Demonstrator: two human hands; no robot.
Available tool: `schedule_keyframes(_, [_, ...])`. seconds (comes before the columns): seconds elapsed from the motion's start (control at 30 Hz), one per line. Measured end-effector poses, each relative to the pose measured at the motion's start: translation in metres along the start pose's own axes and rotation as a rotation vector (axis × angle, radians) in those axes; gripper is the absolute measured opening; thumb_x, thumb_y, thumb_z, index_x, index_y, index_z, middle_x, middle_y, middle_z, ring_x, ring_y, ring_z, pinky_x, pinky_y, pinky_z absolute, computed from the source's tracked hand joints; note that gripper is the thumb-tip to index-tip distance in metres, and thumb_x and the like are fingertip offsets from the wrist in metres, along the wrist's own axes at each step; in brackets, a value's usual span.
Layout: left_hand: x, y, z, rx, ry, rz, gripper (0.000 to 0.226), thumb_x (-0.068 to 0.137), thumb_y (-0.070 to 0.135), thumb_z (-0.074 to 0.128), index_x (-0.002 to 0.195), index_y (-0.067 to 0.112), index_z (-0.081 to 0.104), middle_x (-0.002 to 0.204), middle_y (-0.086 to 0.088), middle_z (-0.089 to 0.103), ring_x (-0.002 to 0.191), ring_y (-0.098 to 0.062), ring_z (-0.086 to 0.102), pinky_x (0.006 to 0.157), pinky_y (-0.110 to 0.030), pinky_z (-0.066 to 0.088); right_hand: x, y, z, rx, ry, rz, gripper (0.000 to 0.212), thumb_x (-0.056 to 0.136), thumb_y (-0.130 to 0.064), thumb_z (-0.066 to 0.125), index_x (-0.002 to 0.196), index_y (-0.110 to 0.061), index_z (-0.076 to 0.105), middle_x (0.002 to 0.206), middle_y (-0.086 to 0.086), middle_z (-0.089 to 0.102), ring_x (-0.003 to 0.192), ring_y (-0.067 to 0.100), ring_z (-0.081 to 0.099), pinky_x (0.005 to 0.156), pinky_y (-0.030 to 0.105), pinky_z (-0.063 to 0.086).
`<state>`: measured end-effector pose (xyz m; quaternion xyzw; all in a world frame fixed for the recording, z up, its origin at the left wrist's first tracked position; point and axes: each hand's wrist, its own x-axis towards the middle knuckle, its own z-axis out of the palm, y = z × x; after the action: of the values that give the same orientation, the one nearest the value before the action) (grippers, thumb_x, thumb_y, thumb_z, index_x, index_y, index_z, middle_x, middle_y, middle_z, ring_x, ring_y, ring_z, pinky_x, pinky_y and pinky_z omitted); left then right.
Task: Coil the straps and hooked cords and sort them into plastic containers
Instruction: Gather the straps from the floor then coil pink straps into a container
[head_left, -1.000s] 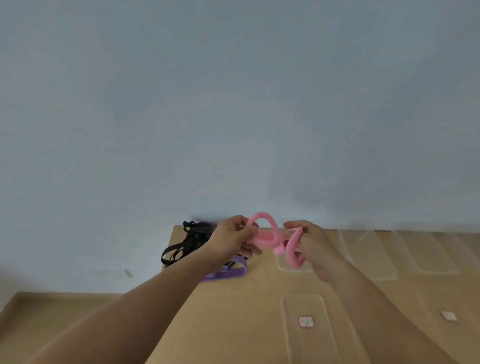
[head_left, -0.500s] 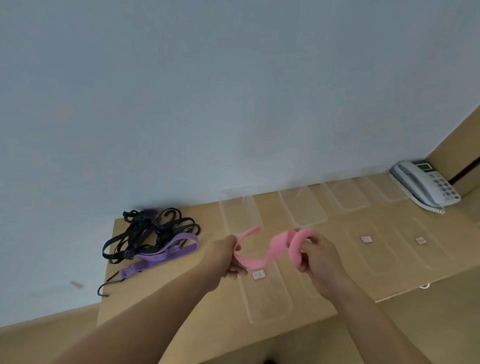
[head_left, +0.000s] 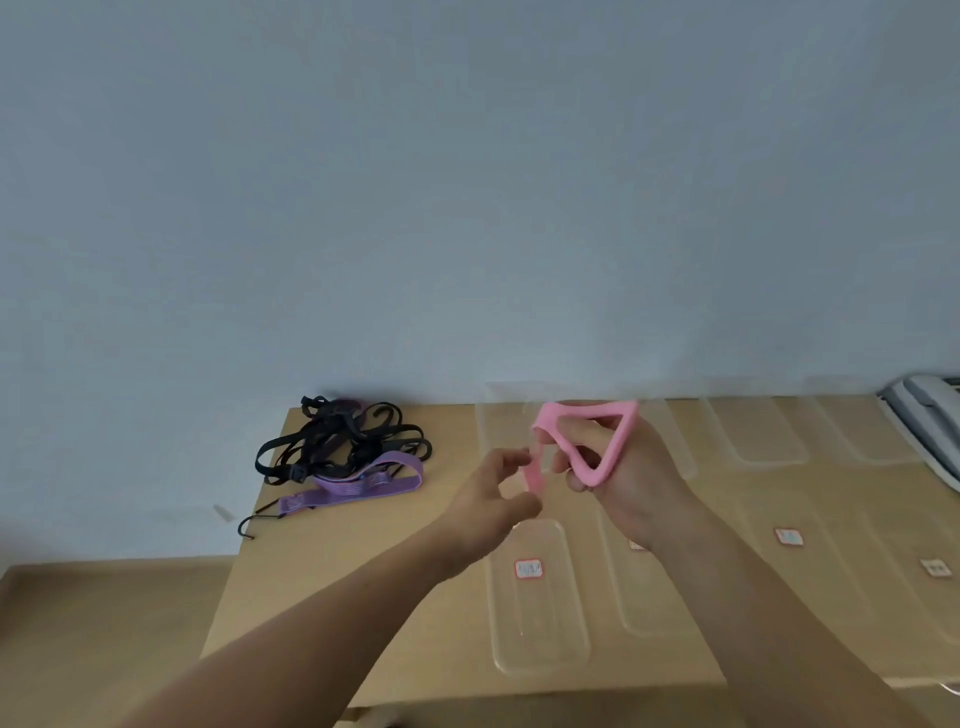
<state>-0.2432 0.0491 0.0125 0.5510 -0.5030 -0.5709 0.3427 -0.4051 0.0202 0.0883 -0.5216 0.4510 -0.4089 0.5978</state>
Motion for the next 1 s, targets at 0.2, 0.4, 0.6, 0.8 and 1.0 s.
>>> schedule_keyframes(0.2, [0.018,0.002,0.014,0.131,0.060,0.088,0.025,0.098,0.026,0.059,0.120,0.015,0.062,0.113,-0.003,0.069,0.104,-0.012,0.063,0.093,-0.033,0.050,-0.005,-0.024,-0.012,0.179,-0.125,-0.028,0.021,0.076,-0.020,0.070,0.083,0.000,0.074,0.079,0.034,0.060,0.059,0.029,0.052,0.046,0.028,0.040])
schedule_keyframes(0.4, [0.020,-0.014,0.007,-0.099,0.157,-0.033,0.017,0.103,0.016,0.048,0.111,0.009,0.062,0.093,-0.004,0.077,0.087,-0.019,0.071,0.074,-0.028,0.056,-0.011,0.002,-0.016,-0.115,0.078,-0.114,0.015,0.092,-0.020,0.067,0.104,-0.021,0.075,0.090,0.001,0.076,0.080,0.018,0.071,0.060,0.023,0.053])
schedule_keyframes(0.6, [0.013,-0.021,0.017,-0.553,0.023,-0.378,0.046,0.095,0.033,0.034,0.104,0.000,0.065,0.092,-0.019,0.071,0.076,-0.034,0.067,0.063,-0.042,0.056,-0.026,0.092,-0.010,-0.631,0.066,-0.035,0.034,0.087,-0.009,0.069,0.114,-0.030,0.070,0.132,-0.012,0.049,0.119,0.008,0.051,0.100,0.031,0.048])
schedule_keyframes(0.8, [0.013,-0.050,0.026,-0.493,0.051,-0.479,0.024,0.094,0.018,0.050,0.109,0.001,0.059,0.089,-0.016,0.072,0.069,-0.029,0.069,0.058,-0.033,0.054,-0.040,0.129,-0.003,-0.204,-0.081,0.230,0.034,0.093,-0.006,0.056,0.105,-0.034,0.072,0.109,-0.010,0.069,0.093,0.006,0.070,0.076,0.021,0.056])
schedule_keyframes(1.0, [0.032,-0.072,0.021,-0.695,0.004,-0.593,0.024,0.097,0.008,0.051,0.117,-0.004,0.055,0.097,-0.019,0.074,0.082,-0.032,0.071,0.064,-0.037,0.056,-0.040,0.146,-0.015,-0.127,-0.019,0.480,0.017,0.093,-0.023,0.065,0.105,-0.011,0.066,0.099,0.006,0.072,0.078,0.010,0.069,0.065,0.019,0.053])
